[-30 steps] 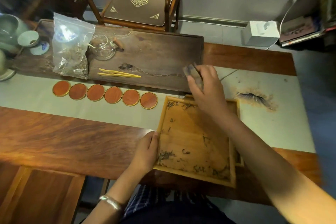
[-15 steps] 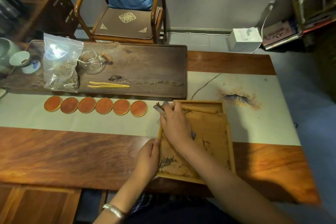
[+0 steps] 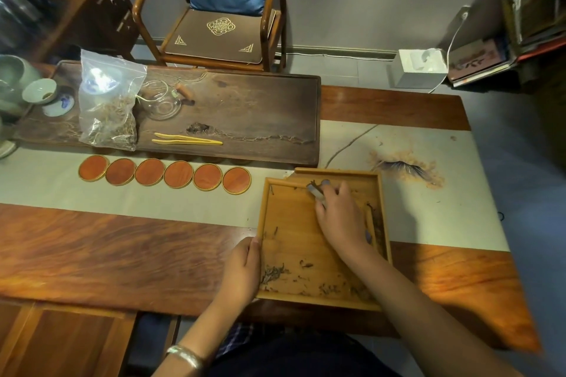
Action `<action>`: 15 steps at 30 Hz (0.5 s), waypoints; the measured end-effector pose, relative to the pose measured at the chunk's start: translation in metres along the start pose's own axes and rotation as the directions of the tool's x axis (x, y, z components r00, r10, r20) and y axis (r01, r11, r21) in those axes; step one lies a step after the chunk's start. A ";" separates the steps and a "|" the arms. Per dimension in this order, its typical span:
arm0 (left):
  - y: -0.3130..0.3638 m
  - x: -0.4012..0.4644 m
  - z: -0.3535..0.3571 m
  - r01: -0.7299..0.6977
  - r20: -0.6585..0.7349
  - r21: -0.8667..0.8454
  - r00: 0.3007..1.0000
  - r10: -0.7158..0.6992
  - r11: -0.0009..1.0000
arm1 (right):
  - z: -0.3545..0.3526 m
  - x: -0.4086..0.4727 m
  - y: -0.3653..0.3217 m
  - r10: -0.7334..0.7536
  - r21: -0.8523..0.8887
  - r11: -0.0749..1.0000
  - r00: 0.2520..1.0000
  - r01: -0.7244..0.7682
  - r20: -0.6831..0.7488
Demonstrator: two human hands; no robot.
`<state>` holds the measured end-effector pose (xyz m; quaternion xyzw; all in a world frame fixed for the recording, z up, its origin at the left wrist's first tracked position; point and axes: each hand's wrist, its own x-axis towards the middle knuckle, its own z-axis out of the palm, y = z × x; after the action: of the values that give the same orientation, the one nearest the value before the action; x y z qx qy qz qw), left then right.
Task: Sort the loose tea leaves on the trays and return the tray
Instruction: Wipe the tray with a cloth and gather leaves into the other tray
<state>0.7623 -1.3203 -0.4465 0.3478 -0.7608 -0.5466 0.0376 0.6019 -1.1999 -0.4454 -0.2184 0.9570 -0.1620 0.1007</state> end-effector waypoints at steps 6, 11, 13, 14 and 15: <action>-0.001 0.002 -0.003 -0.004 0.002 0.022 1.000 0.004 1.000 | -0.012 -0.001 -0.001 -0.012 0.066 0.998 0.999 0.015 -0.045; 0.003 0.003 -0.002 -0.023 0.027 0.007 0.999 0.023 1.000 | -0.016 -0.002 -0.050 -0.190 0.136 0.971 0.979 0.199 -0.073; 0.005 0.003 0.000 -0.025 0.021 0.014 0.999 0.025 1.000 | -0.012 -0.001 -0.066 -0.232 0.116 0.965 0.972 0.235 -0.036; 0.005 0.003 0.000 -0.027 0.018 0.018 0.999 0.027 0.999 | -0.009 -0.001 -0.072 -0.242 0.102 0.965 0.970 0.242 -0.014; 0.006 0.003 0.000 -0.030 0.019 0.022 0.999 0.030 0.999 | -0.006 0.000 -0.075 -0.245 0.091 0.966 0.970 0.243 0.008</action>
<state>0.7569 -1.3210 -0.4428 0.3315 -0.7724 -0.5407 0.0347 0.6293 -1.2623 -0.4129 -0.3314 0.9137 -0.2136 0.0989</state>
